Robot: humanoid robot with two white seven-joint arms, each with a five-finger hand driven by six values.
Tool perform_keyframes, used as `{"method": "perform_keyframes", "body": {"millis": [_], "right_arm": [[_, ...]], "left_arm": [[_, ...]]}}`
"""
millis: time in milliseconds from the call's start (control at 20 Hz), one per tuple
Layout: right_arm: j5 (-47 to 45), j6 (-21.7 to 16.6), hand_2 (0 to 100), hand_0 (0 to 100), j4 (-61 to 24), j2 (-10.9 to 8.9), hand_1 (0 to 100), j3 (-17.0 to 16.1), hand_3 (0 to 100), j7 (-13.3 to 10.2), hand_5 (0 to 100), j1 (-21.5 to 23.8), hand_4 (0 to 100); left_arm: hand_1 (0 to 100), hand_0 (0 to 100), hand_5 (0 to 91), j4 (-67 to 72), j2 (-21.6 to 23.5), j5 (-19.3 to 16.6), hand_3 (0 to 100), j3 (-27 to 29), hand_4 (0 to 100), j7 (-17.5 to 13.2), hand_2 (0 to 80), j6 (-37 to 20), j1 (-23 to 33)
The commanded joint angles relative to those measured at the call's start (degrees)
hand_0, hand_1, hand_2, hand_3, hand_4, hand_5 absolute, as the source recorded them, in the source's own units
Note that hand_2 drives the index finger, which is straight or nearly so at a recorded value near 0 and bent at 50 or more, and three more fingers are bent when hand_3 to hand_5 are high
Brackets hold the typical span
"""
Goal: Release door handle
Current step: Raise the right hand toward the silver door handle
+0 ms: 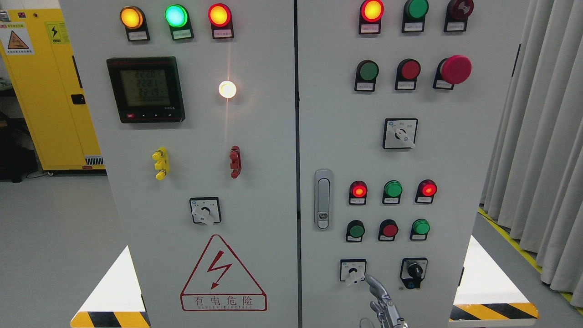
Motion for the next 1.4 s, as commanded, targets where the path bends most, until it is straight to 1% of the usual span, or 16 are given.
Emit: {"method": "perform_keyframes", "body": {"millis": [0, 501, 551, 601, 651, 701, 751, 851, 901, 951, 1001, 1052, 1102, 1152, 1252, 1352], "right_arm": [[0.0, 0.01, 0, 35, 0.06, 0.05, 18, -0.11, 14, -0.03, 2, -0.08, 13], [0.09, 0.1, 0, 35, -0.03, 0.05, 18, -0.29, 14, -0.03, 3, -0.08, 13], [0.17, 0.18, 0, 34, -0.03, 0.05, 20, -0.2, 18, -0.12, 4, -0.16, 17], [0.44, 0.45, 0, 31, 0.06, 0.05, 31, -0.2, 22, -0.12, 7, -0.25, 24], [0.7, 1.06, 0, 31, 0.06, -0.04, 34, -0.2, 25, -0.21, 9, -0.43, 28], [0.88, 1.24, 0, 27, 0.06, -0.04, 48, -0.2, 36, -0.21, 20, -0.51, 40], [1.05, 1.24, 0, 27, 0.14, -0.04, 48, -0.2, 36, -0.3, 20, -0.6, 40], [1.32, 1.15, 0, 32, 0.49, -0.13, 52, -0.2, 51, -0.47, 40, -1.3, 55], [2.36, 1.15, 1, 43, 0.76, -0.13, 57, -0.29, 79, -0.65, 90, -1.92, 87], [4.11, 1.24, 3, 53, 1.28, -0.04, 56, -0.64, 84, -1.0, 96, -2.62, 90], [6.22, 1.24, 7, 57, 1.98, -0.04, 56, -0.9, 89, -1.78, 100, -3.58, 97], [8.33, 1.24, 7, 58, 2.69, -0.13, 56, -0.9, 90, -2.57, 100, -4.46, 97], [10.09, 1.24, 9, 60, 3.22, -0.13, 57, -0.9, 98, -3.02, 100, -5.17, 100], [12.02, 1.24, 9, 63, 3.74, -0.13, 57, -0.9, 100, -3.28, 100, -5.7, 100], [15.8, 1.15, 9, 63, 4.54, -0.13, 57, -0.82, 100, -3.81, 100, -6.23, 100], [19.75, 1.15, 8, 61, 5.68, -0.13, 56, -0.46, 100, -5.3, 100, -7.28, 100]], "left_arm": [[56, 12, 0.0, -0.88, 0.03, 0.0, 0, 0.0, 0, 0.01, 0.0, 0.01, 0.0], [56, 12, 0.0, -0.88, 0.03, 0.0, 0, 0.0, 0, 0.01, 0.0, 0.01, 0.0], [56, 12, 0.0, -0.88, 0.03, 0.0, 0, 0.0, 0, 0.01, 0.0, 0.01, 0.0], [56, 12, 0.0, -0.88, -0.06, 0.0, 0, 0.0, 0, 0.01, 0.0, 0.01, 0.0], [56, 12, 0.0, -0.88, 0.03, 0.0, 0, 0.0, 0, 0.01, 0.0, 0.01, 0.0], [56, 12, 0.0, -0.88, 0.03, 0.0, 0, 0.0, 0, 0.01, 0.0, 0.01, 0.0], [56, 12, 0.0, -0.88, 0.03, 0.0, 0, 0.0, 0, 0.01, 0.0, 0.01, 0.0], [56, 12, 0.0, -0.88, 0.03, 0.0, 0, 0.0, 0, 0.01, 0.0, 0.01, 0.0], [56, 12, 0.0, -0.88, 0.03, 0.0, 0, 0.0, 0, 0.01, 0.0, 0.01, 0.0], [56, 12, 0.0, -0.97, 0.03, 0.0, 0, 0.0, 0, 0.01, 0.0, 0.01, 0.0], [56, 12, 0.0, -0.88, 0.03, 0.0, 0, 0.0, 0, 0.01, 0.0, 0.01, 0.0], [56, 12, 0.0, -0.88, 0.03, 0.0, 0, 0.0, 0, 0.01, 0.0, 0.01, 0.0], [56, 12, 0.0, -0.88, 0.03, 0.0, 0, 0.0, 0, 0.01, 0.0, 0.01, 0.0], [56, 12, 0.0, -0.88, 0.03, 0.0, 0, 0.0, 0, 0.01, 0.0, 0.01, 0.0], [56, 12, 0.0, -0.88, 0.03, 0.0, 0, 0.0, 0, 0.01, 0.0, 0.01, 0.0], [56, 12, 0.0, -0.88, 0.03, 0.0, 0, 0.0, 0, 0.01, 0.0, 0.01, 0.0]]}}
